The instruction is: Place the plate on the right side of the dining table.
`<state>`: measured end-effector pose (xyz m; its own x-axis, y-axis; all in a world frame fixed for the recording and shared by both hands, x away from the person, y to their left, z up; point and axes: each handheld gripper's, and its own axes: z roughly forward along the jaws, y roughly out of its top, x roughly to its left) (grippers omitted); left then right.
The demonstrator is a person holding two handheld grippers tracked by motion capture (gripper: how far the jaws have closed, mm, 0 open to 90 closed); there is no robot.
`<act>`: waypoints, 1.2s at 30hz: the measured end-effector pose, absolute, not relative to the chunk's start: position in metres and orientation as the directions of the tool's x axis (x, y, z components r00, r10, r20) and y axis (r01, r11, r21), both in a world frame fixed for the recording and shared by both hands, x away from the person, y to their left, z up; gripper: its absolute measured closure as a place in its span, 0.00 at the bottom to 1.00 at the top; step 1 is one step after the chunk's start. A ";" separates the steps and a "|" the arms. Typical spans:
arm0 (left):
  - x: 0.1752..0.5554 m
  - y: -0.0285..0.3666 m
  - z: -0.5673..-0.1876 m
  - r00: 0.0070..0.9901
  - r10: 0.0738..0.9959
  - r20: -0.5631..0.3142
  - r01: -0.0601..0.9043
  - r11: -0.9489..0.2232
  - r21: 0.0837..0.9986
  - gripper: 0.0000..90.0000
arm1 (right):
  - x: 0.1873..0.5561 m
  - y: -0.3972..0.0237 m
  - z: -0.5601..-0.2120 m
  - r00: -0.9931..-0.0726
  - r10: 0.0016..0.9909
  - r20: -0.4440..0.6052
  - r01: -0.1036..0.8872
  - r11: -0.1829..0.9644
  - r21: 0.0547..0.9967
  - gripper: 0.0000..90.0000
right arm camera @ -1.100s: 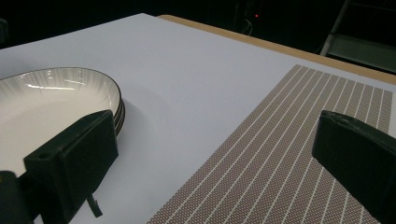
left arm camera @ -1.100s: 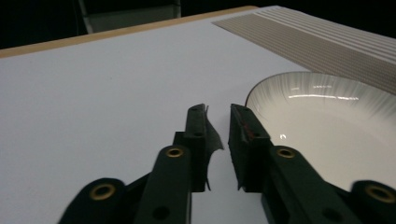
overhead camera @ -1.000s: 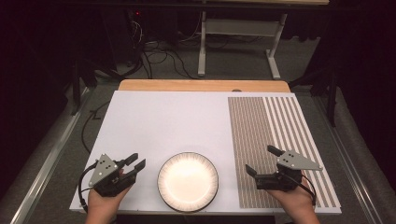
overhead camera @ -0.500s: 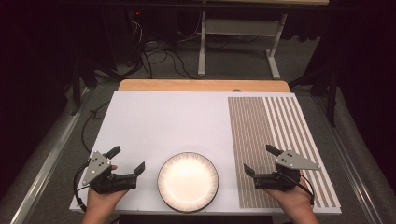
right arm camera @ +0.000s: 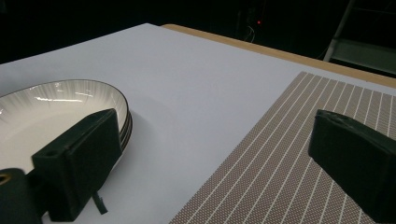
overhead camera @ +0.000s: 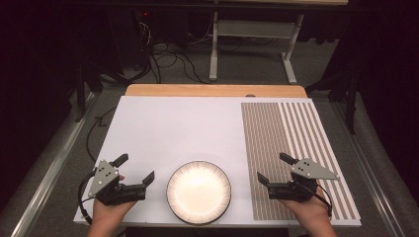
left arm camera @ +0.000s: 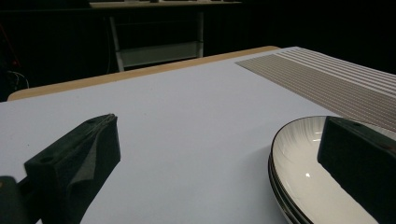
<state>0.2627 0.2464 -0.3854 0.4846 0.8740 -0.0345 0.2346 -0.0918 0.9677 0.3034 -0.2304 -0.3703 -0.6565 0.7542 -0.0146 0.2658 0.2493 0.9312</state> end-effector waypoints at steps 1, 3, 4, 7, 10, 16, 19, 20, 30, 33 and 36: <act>0.263 0.247 -0.386 0.484 0.874 -0.037 0.239 -0.091 0.967 0.00 | 0.303 -0.230 -0.370 -0.652 0.758 -0.014 0.270 0.249 0.930 0.07; 0.263 0.248 -0.387 0.486 0.873 -0.037 0.242 -0.094 0.966 0.00 | 0.304 -0.229 -0.371 -0.654 0.756 -0.017 0.268 0.253 0.930 0.11; 0.263 0.247 -0.386 0.486 0.873 -0.037 0.243 -0.094 0.966 0.00 | 0.303 -0.228 -0.371 -0.653 0.757 -0.019 0.269 0.254 0.929 0.13; 0.262 0.247 -0.385 0.488 0.872 -0.034 0.241 -0.097 0.966 0.00 | 0.303 -0.227 -0.371 -0.657 0.753 -0.014 0.275 0.258 0.926 0.22; 0.260 0.246 -0.384 0.491 0.871 -0.033 0.238 -0.097 0.966 0.00 | 0.302 -0.226 -0.370 -0.670 0.742 -0.016 0.276 0.270 0.923 0.34; 0.261 0.243 -0.383 0.496 0.868 -0.035 0.238 -0.097 0.966 0.00 | 0.300 -0.221 -0.369 -0.700 0.714 -0.030 0.266 0.299 0.916 0.52; 0.261 0.241 -0.383 0.496 0.868 -0.026 0.232 -0.103 0.967 0.00 | 0.299 -0.219 -0.368 -0.711 0.703 -0.023 0.272 0.306 0.912 0.60; 0.261 0.241 -0.383 0.496 0.868 -0.025 0.232 -0.105 0.967 0.00 | 0.299 -0.218 -0.367 -0.715 0.698 -0.027 0.268 0.309 0.912 0.62; 0.260 0.241 -0.383 0.502 0.865 -0.021 0.228 -0.110 0.967 0.00 | 0.301 -0.209 -0.365 -0.737 0.675 -0.018 0.279 0.328 0.902 0.79; 0.260 0.241 -0.383 0.502 0.865 -0.019 0.227 -0.110 0.968 0.00 | 0.300 -0.204 -0.365 -0.746 0.665 -0.030 0.272 0.346 0.898 0.84; 0.260 0.240 -0.383 0.503 0.864 -0.024 0.229 -0.106 0.968 0.00 | 0.299 -0.201 -0.366 -0.751 0.660 -0.020 0.285 0.351 0.892 0.88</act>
